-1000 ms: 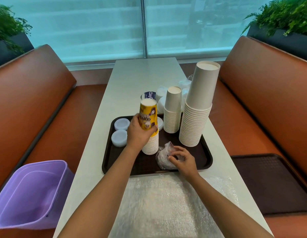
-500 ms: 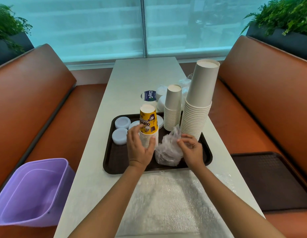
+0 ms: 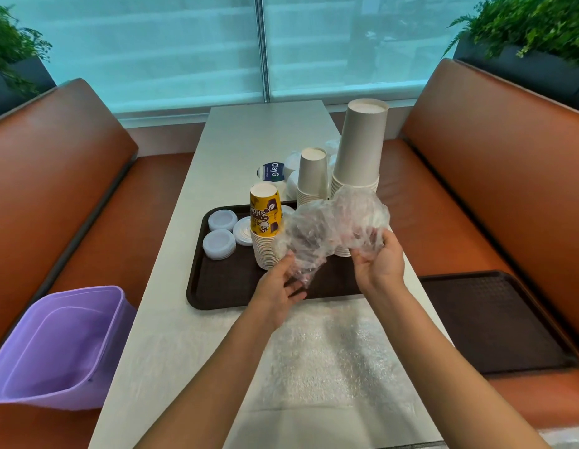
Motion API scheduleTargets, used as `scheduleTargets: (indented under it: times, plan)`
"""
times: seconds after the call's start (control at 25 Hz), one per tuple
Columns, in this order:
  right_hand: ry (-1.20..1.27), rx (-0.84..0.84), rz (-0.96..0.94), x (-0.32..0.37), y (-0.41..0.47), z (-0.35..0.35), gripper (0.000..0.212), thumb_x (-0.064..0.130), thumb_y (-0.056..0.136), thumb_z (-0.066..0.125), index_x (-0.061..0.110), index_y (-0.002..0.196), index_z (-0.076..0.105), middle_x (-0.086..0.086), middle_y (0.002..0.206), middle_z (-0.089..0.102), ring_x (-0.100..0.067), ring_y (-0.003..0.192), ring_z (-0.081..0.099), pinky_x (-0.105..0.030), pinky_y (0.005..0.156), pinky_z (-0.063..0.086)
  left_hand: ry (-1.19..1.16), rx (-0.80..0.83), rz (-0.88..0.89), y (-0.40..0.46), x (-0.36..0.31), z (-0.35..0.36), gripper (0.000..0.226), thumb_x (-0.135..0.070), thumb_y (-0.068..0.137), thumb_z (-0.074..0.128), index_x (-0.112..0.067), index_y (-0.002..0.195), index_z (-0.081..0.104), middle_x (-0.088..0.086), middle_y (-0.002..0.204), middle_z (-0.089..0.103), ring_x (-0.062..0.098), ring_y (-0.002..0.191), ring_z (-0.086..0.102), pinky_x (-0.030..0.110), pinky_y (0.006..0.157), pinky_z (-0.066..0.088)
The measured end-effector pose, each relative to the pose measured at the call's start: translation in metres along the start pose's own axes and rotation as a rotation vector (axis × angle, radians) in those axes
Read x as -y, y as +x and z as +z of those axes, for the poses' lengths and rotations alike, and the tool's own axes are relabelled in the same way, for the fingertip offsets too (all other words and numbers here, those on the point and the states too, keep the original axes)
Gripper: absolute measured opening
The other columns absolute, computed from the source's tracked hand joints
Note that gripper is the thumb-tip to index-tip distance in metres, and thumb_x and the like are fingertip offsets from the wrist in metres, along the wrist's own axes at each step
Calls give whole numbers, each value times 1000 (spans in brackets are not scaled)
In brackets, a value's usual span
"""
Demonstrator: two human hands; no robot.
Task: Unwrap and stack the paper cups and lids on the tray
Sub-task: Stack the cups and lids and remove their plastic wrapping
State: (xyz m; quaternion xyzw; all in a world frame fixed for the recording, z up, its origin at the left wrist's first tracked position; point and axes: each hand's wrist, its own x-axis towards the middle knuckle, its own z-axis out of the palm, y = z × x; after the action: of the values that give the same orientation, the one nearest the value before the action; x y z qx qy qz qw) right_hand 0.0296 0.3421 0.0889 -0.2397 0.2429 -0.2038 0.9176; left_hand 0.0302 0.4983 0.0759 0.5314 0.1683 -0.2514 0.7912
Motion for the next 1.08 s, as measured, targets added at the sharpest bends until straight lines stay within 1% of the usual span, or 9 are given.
scheduleTargets:
  times: [0.08,0.16,0.28,0.48,0.6,0.72,0.84,0.96,1.08]
  plan:
    - [-29,14,18,4,-1,-8,14,8,95,43,9,89,56,-5,93,61,-19,89,65,-32,67,59,-90,-31,76,-4,-1,4,33,-20,96,50,-8,126,52,5,96,63,18,85,60,33,77,49]
    - [-144,-14,-31,16,4,-26,13,7,91,46,13,84,55,-5,95,58,-21,92,63,-39,77,54,-215,-46,210,-4,-4,-4,29,-12,98,44,-7,126,51,8,105,65,20,94,63,33,80,52]
    - [-330,-115,-92,40,17,-61,14,5,89,44,13,95,53,-1,93,56,-21,82,61,-32,63,52,-289,-30,338,-8,-15,-33,31,-8,98,41,-8,128,50,12,114,64,23,101,63,36,81,57]
    - [-540,-329,-211,78,11,-94,16,2,94,42,12,92,54,-5,95,53,-10,68,51,-17,49,50,-5,-104,300,-29,-26,-92,28,1,91,51,-8,117,53,4,90,66,10,59,65,20,43,49]
    - [-687,-401,-209,83,8,-109,23,2,92,45,2,111,60,-8,96,54,-14,69,48,-16,44,44,40,-104,272,-41,-22,-117,19,-10,93,52,-14,109,61,-1,86,71,8,67,66,17,49,51]
    - [-1009,-422,-195,79,2,-124,9,8,86,53,7,85,62,-13,97,60,-22,74,49,-31,60,41,305,-319,293,-42,-19,-131,11,-15,95,54,-20,90,62,0,91,67,14,80,62,24,59,47]
    - [-1307,-334,-300,82,-17,-126,17,9,86,48,6,76,61,-11,79,61,-23,69,50,-29,54,38,457,-457,327,-51,-24,-148,14,-6,97,48,-15,97,58,5,92,58,16,74,54,22,52,44]
    - [-1206,-251,-240,79,-28,-115,22,6,91,43,10,73,55,-9,67,50,-19,50,49,-23,41,39,430,-512,300,-63,-26,-163,14,-6,97,44,-14,102,54,4,83,52,14,65,46,24,50,40]
    - [-1125,-211,-3,71,-34,-109,21,25,98,43,10,92,56,-4,74,47,-16,51,35,-23,44,29,488,-488,346,-71,-24,-163,16,-30,95,54,-18,84,54,2,78,51,16,68,46,29,61,37]
